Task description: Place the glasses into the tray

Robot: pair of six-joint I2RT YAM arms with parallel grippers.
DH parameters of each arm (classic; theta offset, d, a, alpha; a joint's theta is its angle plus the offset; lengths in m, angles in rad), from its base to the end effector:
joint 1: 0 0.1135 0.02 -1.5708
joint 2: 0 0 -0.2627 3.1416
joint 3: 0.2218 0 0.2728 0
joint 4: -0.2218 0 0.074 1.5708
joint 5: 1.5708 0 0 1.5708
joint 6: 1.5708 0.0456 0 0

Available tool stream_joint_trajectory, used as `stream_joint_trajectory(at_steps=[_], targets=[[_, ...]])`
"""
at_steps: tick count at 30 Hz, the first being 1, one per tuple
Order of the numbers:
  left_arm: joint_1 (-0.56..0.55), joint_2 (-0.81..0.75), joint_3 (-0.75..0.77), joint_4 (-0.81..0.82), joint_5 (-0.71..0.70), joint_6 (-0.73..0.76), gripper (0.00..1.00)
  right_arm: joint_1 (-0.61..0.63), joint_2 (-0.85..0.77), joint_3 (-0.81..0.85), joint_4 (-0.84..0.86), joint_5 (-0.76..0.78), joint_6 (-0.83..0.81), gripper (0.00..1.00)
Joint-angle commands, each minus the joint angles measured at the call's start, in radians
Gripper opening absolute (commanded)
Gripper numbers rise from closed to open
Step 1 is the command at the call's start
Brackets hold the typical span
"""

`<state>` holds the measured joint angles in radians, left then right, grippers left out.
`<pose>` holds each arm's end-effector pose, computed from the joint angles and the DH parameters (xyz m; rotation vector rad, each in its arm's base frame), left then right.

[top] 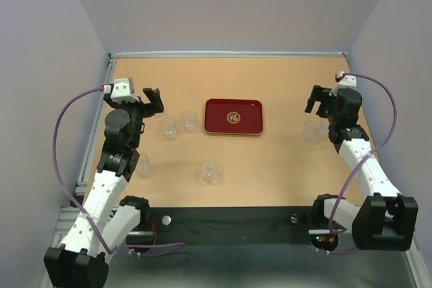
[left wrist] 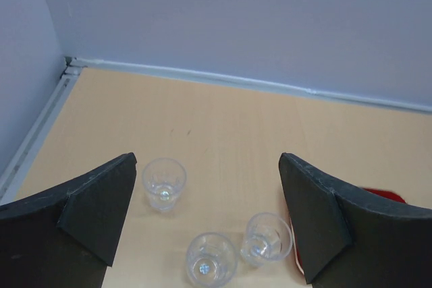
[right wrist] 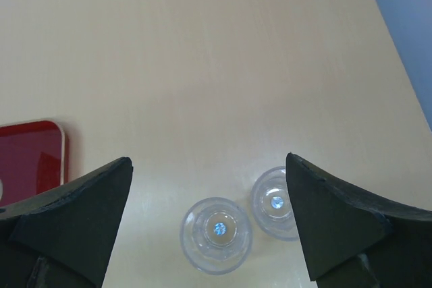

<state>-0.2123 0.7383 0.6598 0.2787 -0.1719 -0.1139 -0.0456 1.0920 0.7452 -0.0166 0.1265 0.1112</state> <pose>0.2091 -0.0371 0.3529 -0.0767 1.3731 -0.1554 0.2805 -0.0186 0.2703 0.2352 1.9176 -0.0785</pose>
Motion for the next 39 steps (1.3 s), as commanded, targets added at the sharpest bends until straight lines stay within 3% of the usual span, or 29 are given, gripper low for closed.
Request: stream_joint_trajectory(at_steps=[1, 4, 6, 9, 12, 14, 17, 22, 27, 39], targets=[[-0.004, 0.003, 0.053, -0.004, 0.058, -0.019, 0.99, -0.002, -0.021, 0.079, 0.055, -0.393, -0.16, 1.0], [-0.002, 0.024, 0.072, -0.025, 0.071, -0.033, 0.99, -0.002, -0.014, 0.069, 0.047, -0.673, -0.33, 1.0], [0.013, 0.048, 0.089, -0.049, 0.083, -0.053, 0.99, -0.002, -0.003, 0.04, 0.046, -0.79, -0.317, 1.0], [0.085, 0.085, 0.104, -0.056, 0.155, -0.116, 0.98, -0.002, 0.032, 0.011, 0.032, -0.799, -0.303, 1.0], [0.167, 0.147, 0.101, -0.033, 0.317, -0.216, 0.95, -0.004, 0.046, 0.034, -0.039, -0.745, -0.321, 1.0], [0.291, 0.206, 0.077, 0.023, 0.46, -0.31, 0.94, -0.004, 0.023, 0.03, -0.062, -0.792, -0.346, 1.0], [0.352, 0.316, 0.102, 0.036, 0.543, -0.383, 0.92, -0.004, -0.013, 0.011, -0.062, -0.827, -0.364, 1.0], [0.37, 0.524, 0.253, -0.099, 0.456, -0.385, 0.86, -0.004, -0.023, 0.017, -0.062, -0.811, -0.361, 1.0], [0.379, 0.731, 0.408, -0.277, 0.37, -0.362, 0.71, -0.004, -0.035, 0.02, -0.063, -0.774, -0.364, 1.0], [0.349, 0.921, 0.504, -0.358, 0.299, -0.279, 0.61, -0.004, -0.052, 0.02, -0.06, -0.734, -0.375, 1.0]])
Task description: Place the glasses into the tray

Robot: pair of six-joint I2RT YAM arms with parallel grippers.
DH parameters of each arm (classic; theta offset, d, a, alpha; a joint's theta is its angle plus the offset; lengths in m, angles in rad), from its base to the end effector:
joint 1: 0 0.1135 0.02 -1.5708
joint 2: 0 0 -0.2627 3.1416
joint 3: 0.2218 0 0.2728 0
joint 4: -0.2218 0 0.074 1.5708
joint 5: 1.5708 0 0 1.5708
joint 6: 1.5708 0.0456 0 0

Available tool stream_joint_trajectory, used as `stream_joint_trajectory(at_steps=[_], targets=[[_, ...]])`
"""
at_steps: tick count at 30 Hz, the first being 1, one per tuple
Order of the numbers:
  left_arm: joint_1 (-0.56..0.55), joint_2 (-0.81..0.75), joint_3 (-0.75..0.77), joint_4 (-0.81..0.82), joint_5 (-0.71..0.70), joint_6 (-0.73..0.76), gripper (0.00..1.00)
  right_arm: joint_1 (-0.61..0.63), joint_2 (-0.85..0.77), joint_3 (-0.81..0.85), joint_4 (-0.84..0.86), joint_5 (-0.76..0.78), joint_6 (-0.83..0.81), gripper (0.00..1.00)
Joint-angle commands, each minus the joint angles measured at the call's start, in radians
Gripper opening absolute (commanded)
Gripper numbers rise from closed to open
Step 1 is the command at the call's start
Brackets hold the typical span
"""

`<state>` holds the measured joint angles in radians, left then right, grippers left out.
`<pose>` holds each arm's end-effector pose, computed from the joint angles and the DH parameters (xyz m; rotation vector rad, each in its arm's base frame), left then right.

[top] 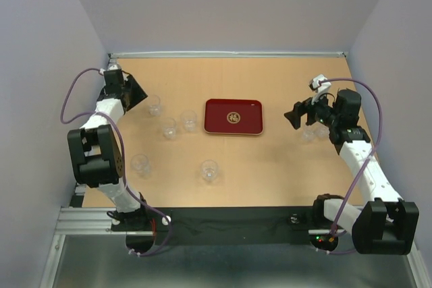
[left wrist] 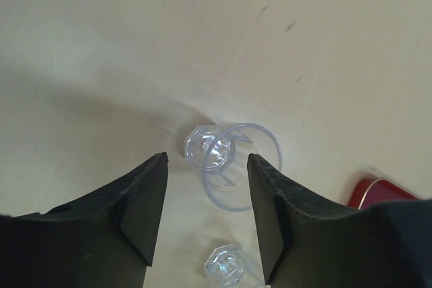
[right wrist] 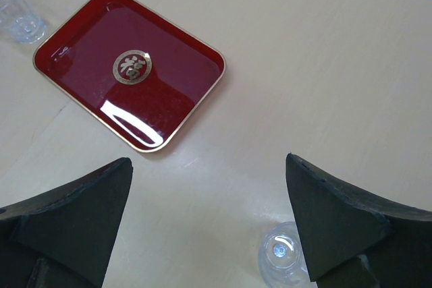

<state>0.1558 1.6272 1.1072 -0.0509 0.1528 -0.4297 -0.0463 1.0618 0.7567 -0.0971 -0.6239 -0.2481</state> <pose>0.3920 0.0546 0.2313 -0.5343 2.0842 -0.3233 0.2669 0.0143 0.2767 -0.5863 1.8238 0.4159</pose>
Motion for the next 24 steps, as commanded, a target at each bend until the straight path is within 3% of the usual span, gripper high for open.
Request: stream_joint_trajectory(at_steps=[1, 8, 11, 12, 17, 24], targets=[[-0.03, 0.045, 0.065, -0.035, -0.035, 0.045, 0.61, -0.001, -0.022, 0.009, 0.02, 0.018, -0.017, 1.0], [-0.061, 0.095, 0.085, -0.058, -0.071, 0.072, 0.51, -0.003, -0.019, 0.007, 0.019, 0.027, -0.02, 1.0], [-0.076, 0.105, 0.091, -0.067, -0.099, 0.083, 0.4, -0.001, -0.016, 0.007, 0.02, 0.029, -0.022, 1.0], [-0.082, 0.103, 0.092, -0.072, -0.107, 0.089, 0.29, -0.003, -0.017, 0.007, 0.02, 0.03, -0.023, 1.0], [-0.105, 0.077, 0.098, -0.076, -0.145, 0.101, 0.06, -0.003, -0.02, 0.006, 0.02, 0.036, -0.025, 1.0], [-0.205, -0.013, 0.112, -0.041, -0.196, 0.135, 0.0, -0.003, -0.026, 0.003, 0.019, 0.041, -0.031, 1.0]])
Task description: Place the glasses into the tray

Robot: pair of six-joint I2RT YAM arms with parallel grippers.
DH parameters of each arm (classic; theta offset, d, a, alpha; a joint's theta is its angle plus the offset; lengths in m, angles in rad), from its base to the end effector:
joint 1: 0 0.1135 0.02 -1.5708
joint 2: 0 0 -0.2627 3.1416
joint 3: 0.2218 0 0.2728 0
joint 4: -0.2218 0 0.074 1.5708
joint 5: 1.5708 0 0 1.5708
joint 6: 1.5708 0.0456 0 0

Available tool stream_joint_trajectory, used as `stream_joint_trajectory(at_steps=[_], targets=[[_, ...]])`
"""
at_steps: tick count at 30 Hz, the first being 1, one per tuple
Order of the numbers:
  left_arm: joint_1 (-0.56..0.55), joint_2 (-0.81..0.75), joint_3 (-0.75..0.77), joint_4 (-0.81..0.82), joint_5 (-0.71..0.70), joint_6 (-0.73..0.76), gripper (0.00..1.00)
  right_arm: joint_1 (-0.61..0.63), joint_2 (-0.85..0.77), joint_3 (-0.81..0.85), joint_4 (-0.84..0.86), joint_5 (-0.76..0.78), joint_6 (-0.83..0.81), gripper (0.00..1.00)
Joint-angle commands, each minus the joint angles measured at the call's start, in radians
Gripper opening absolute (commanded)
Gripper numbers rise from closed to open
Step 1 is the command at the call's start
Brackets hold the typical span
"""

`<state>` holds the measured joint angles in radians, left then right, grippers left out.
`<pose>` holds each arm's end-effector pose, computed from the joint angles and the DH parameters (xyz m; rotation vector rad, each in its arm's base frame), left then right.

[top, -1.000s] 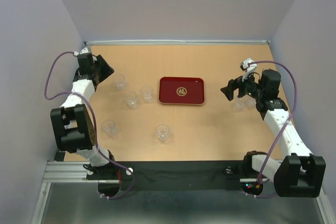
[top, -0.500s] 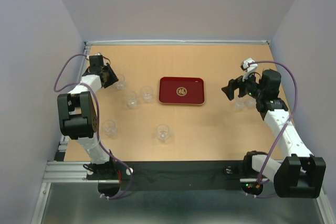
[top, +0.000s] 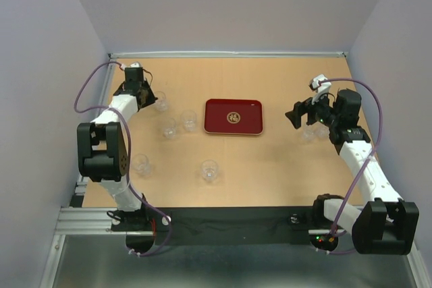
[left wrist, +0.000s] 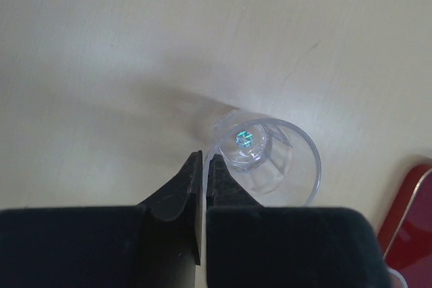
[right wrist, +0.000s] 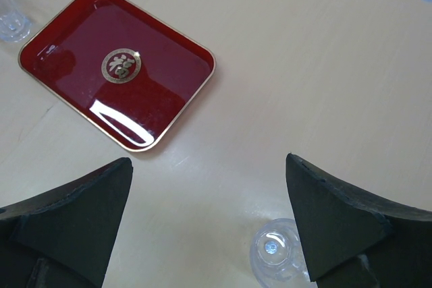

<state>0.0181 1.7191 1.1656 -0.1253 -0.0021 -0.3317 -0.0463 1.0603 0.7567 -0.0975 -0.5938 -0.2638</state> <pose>0.4098 0.0075 0.2094 -0.3935 2.2203 -0.1660 0.2673 0.0132 0.2768 -0.5826 1.8275 0.3760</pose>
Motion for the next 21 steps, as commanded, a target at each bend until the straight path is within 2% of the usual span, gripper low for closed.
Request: stream_joint_trajectory(at_steps=[1, 6, 10, 21], targets=[[-0.082, -0.108, 0.063, 0.033, -0.044, 0.043, 0.0, -0.003, -0.025, 0.003, 0.019, 0.011, -0.017, 1.0], [-0.181, -0.099, 0.134, 0.032, -0.035, 0.072, 0.0, -0.003, -0.028, 0.001, 0.019, 0.015, -0.023, 1.0], [-0.251, -0.036, 0.212, 0.015, 0.043, 0.079, 0.0, -0.003, -0.029, 0.0, 0.019, 0.014, -0.026, 1.0], [-0.369, 0.028, 0.259, 0.003, 0.099, 0.099, 0.0, -0.003, -0.031, -0.002, 0.021, 0.02, -0.035, 1.0]])
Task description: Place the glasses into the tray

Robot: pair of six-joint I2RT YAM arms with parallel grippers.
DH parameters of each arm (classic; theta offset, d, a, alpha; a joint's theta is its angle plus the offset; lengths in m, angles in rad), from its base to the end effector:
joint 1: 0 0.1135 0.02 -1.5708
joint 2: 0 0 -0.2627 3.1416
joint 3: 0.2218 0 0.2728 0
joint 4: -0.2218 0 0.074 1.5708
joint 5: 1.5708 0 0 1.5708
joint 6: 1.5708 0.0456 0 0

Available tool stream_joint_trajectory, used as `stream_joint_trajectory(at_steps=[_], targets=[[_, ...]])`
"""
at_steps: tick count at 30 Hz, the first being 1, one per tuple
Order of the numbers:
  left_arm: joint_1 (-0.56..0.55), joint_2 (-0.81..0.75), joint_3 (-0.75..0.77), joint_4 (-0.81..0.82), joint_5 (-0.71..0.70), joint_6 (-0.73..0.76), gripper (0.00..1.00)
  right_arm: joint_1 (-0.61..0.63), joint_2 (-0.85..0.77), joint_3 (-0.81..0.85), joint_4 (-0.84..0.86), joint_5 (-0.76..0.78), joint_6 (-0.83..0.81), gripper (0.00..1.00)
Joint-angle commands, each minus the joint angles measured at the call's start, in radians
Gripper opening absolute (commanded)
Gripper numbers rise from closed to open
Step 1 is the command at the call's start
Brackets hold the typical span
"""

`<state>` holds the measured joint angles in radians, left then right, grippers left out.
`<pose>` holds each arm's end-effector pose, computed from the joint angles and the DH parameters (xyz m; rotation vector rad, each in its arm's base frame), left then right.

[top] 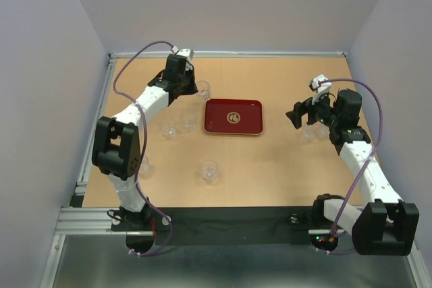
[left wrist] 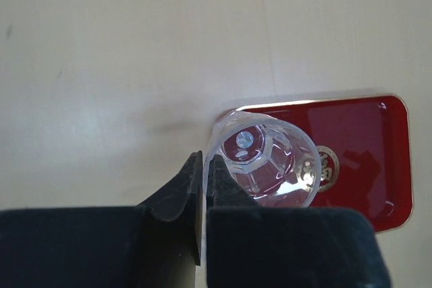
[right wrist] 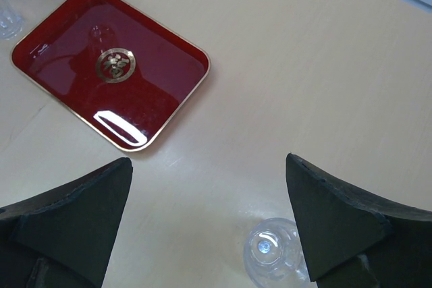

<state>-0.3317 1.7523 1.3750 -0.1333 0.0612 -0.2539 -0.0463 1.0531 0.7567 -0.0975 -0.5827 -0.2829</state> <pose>0.4162 -0.1463 0.2712 0.1197 2.1043 -0.4182 0.2664 0.0128 0.2784 -0.5939 1.8177 0.3497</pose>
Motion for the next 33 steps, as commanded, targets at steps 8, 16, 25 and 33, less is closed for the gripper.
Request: stream_joint_trajectory(at_steps=[8, 16, 25, 33], targets=[[-0.066, 0.048, 0.088, -0.029, 0.035, 0.05, 0.0, -0.003, -0.024, -0.002, 0.021, 0.012, -0.018, 1.0], [-0.086, 0.111, 0.124, -0.069, 0.04, 0.062, 0.0, -0.003, -0.024, -0.002, 0.021, 0.015, -0.019, 1.0], [-0.109, 0.161, 0.157, -0.092, 0.023, 0.064, 0.0, -0.003, -0.024, -0.002, 0.021, 0.018, -0.021, 1.0], [-0.118, 0.179, 0.17, -0.101, 0.006, 0.065, 0.22, -0.001, -0.024, -0.002, 0.019, 0.023, -0.022, 1.0]])
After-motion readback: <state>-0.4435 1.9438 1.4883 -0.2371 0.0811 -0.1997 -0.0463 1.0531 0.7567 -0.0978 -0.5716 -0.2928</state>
